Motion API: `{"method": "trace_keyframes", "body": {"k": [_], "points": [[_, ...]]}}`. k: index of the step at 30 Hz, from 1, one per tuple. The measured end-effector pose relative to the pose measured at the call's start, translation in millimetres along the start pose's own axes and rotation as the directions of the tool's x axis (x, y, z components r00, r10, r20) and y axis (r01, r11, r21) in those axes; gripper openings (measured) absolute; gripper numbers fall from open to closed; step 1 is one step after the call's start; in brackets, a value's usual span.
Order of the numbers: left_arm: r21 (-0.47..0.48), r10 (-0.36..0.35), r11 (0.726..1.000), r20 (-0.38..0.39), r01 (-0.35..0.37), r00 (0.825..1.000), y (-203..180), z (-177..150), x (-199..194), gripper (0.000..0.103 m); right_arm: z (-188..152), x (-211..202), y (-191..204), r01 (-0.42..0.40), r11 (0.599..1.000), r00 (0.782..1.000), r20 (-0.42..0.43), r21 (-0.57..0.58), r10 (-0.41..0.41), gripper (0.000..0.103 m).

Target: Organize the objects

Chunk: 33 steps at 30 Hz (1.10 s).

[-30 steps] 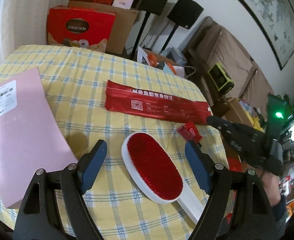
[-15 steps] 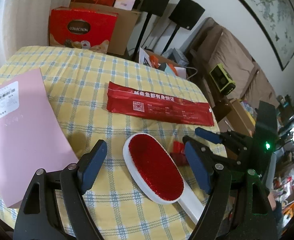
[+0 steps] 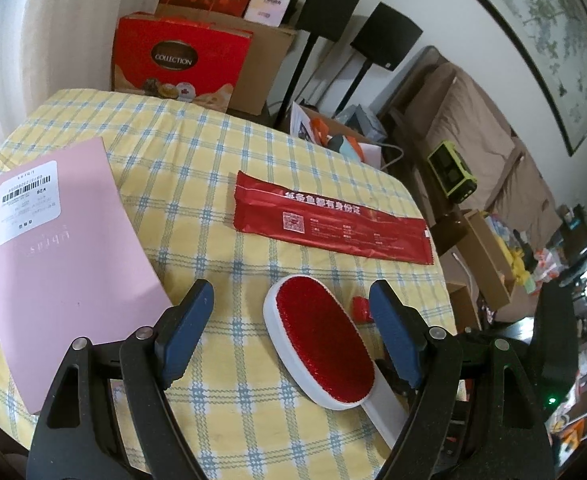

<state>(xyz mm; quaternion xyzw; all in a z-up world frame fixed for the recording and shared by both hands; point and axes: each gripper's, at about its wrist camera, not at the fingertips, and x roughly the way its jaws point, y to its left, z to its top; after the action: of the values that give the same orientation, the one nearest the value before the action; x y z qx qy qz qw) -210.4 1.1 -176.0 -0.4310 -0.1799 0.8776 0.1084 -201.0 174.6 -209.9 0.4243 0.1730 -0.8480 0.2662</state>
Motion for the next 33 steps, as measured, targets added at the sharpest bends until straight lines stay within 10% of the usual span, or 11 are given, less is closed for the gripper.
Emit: {"method": "trace_keyframes", "body": {"k": [14,24,33], "points": [[0.033,-0.014,0.999,-0.019,0.014,1.0,-13.3,-1.0,-4.6,0.077,-18.5,-20.7,-23.5,0.111,0.95,0.992,0.033,0.292,-0.126,0.018],[0.312,0.042,0.95,-0.106,-0.007,0.994,-100.2,-32.3,30.8,0.084,-64.0,-96.9,-77.2,0.092,0.834,0.974,0.125,0.544,-0.19,0.018],[0.416,0.232,0.895,-0.126,-0.161,0.965,-137.0,-41.4,92.1,0.086,-100.5,-145.7,-87.8,0.089,0.793,0.955,0.175,0.603,-0.24,0.018]]}}
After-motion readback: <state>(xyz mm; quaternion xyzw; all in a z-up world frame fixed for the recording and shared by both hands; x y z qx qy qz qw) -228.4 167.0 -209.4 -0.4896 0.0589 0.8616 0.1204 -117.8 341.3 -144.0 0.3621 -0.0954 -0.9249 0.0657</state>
